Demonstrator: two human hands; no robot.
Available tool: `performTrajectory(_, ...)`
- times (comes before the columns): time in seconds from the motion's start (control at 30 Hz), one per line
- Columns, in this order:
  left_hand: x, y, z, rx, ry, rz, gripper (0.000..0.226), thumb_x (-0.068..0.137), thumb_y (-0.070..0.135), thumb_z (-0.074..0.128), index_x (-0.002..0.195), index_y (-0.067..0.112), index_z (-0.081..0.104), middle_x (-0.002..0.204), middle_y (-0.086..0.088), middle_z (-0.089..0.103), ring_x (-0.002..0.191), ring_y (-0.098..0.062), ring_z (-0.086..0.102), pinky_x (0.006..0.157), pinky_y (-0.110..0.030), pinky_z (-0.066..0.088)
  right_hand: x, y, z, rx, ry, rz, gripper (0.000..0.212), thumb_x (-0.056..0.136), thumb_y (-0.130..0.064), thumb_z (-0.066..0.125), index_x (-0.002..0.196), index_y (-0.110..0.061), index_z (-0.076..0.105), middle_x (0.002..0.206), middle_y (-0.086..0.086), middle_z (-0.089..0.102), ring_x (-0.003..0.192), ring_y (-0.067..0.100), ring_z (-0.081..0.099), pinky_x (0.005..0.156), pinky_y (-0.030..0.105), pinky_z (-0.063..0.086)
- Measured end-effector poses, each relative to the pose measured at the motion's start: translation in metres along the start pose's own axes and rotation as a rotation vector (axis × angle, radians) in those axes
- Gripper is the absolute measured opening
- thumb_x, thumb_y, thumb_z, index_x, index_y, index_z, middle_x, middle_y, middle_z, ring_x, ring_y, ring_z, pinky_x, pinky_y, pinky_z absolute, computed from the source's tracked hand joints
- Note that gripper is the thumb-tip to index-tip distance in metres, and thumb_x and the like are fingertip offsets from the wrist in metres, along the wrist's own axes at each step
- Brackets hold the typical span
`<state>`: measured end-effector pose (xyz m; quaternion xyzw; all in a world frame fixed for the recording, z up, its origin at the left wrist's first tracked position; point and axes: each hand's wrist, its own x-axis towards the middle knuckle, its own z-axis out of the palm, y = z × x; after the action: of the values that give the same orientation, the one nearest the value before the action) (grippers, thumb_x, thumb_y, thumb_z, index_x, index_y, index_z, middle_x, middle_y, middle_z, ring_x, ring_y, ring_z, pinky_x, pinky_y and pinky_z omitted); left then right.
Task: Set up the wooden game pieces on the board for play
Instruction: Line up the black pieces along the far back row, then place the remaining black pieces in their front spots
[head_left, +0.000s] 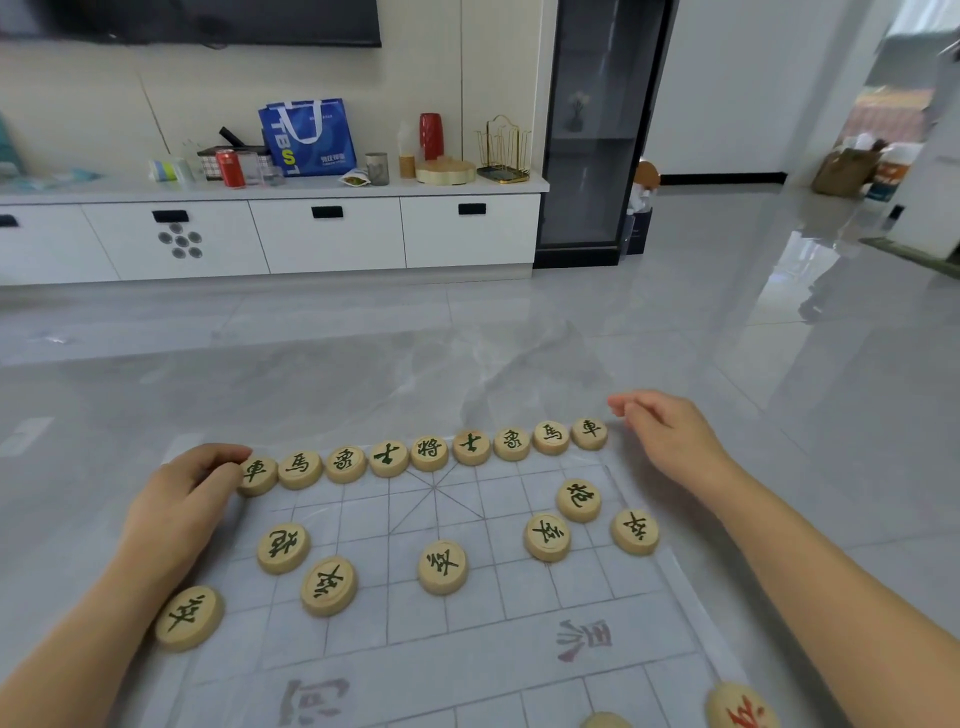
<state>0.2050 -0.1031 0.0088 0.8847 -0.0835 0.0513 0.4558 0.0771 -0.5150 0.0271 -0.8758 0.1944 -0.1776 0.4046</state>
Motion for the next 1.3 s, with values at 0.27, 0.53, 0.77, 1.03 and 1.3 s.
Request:
performTrajectory(0.27,0.000,0.001,0.000,-0.016,-0.001,0.005,0.040,0.070,0.034,0.044,0.100,0.021,0.067,0.105,-0.002,0.065,0.100,-0.024,0.056,0.086,-0.041,0.042,-0.007,0.017,0.016,-0.279,-0.045,-0.087,0.049,0.077,-0.036,0.071,0.120,-0.017,0.060,0.115,-0.004,0.052,0.104,0.014,0.052,0.088,0.025,0.040)
performTrajectory(0.53,0.000,0.001,0.000,0.009,0.006,0.008,0.042,0.070,0.035,0.043,0.101,0.021,0.067,0.105,-0.003,0.065,0.100,-0.023,0.055,0.085,-0.040,0.041,-0.006,0.017,0.017,-0.305,-0.020,-0.109,0.040,0.079,-0.036,0.067,0.115,-0.018,0.061,0.114,-0.004,0.053,0.104,0.016,0.051,0.090,0.032,0.044)
performTrajectory(0.77,0.001,0.000,0.000,0.024,0.006,0.018,0.040,0.070,0.034,0.043,0.100,0.022,0.067,0.104,-0.002,0.065,0.099,-0.022,0.055,0.084,-0.040,0.040,-0.006,0.017,0.018,-0.312,-0.021,-0.108,0.040,0.080,-0.039,0.065,0.115,-0.020,0.060,0.114,-0.005,0.051,0.105,0.015,0.050,0.090,0.032,0.045)
performTrajectory(1.03,0.001,-0.002,-0.001,0.016,-0.028,0.015,0.039,0.070,0.035,0.043,0.100,0.022,0.066,0.105,-0.001,0.063,0.100,-0.022,0.054,0.085,-0.039,0.039,-0.008,0.014,0.015,-0.313,-0.048,-0.094,0.042,0.081,-0.041,0.064,0.117,-0.021,0.059,0.115,-0.005,0.051,0.107,0.015,0.050,0.091,0.031,0.044)
performTrajectory(1.3,-0.014,0.004,-0.023,-0.114,-0.049,-0.113,0.028,0.087,0.013,0.058,0.114,0.004,0.061,0.112,-0.010,0.060,0.107,-0.024,0.054,0.087,-0.026,0.034,-0.020,0.016,0.001,-0.103,-0.135,-0.064,0.085,0.068,-0.072,0.057,0.130,-0.015,0.049,0.124,0.008,0.054,0.109,0.020,0.054,0.097,0.034,0.042)
